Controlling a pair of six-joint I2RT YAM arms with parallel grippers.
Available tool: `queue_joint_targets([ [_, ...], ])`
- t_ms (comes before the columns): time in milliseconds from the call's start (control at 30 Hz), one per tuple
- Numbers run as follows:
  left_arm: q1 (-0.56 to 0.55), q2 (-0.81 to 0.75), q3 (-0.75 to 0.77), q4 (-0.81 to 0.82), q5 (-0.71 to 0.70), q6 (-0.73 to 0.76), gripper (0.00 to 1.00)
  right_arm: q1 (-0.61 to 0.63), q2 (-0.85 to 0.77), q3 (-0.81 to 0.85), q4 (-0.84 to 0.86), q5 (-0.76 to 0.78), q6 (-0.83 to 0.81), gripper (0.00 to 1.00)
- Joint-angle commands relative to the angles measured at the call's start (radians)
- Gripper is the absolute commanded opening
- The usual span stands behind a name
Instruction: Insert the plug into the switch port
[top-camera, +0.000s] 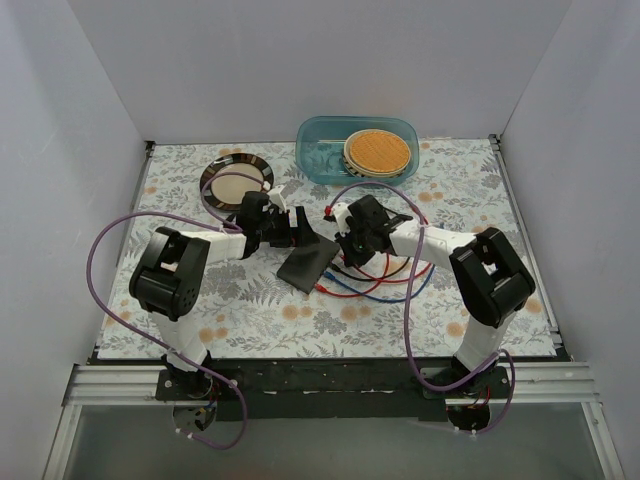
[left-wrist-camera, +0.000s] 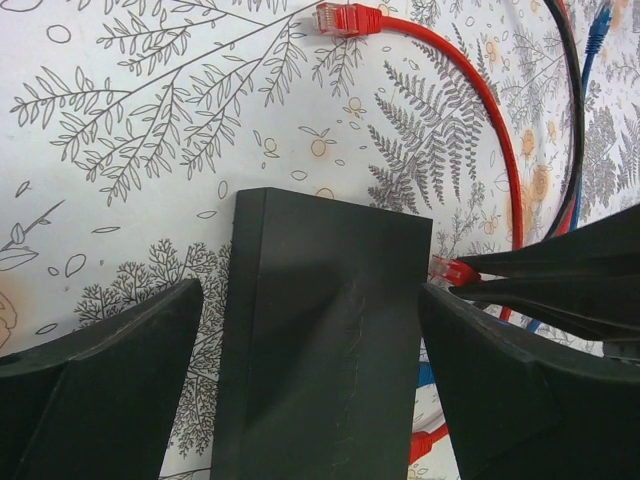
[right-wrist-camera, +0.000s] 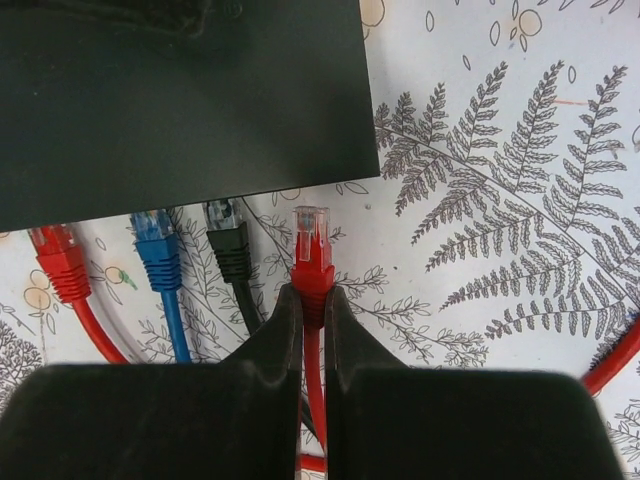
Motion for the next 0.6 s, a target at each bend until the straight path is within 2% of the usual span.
queue_joint_targets([
  [0,0.008,-0.021,0.007,0.021,0.043,0.023,0.88,-0.005,0.029,0.063,-0.032,-0.002,-0.016,0.01],
  [567,0.013,-0.018,0.016,0.002,0.064,0.026,0.86,-0.003,0.068,0.084,-0.046,-0.004,0.015,0.01],
])
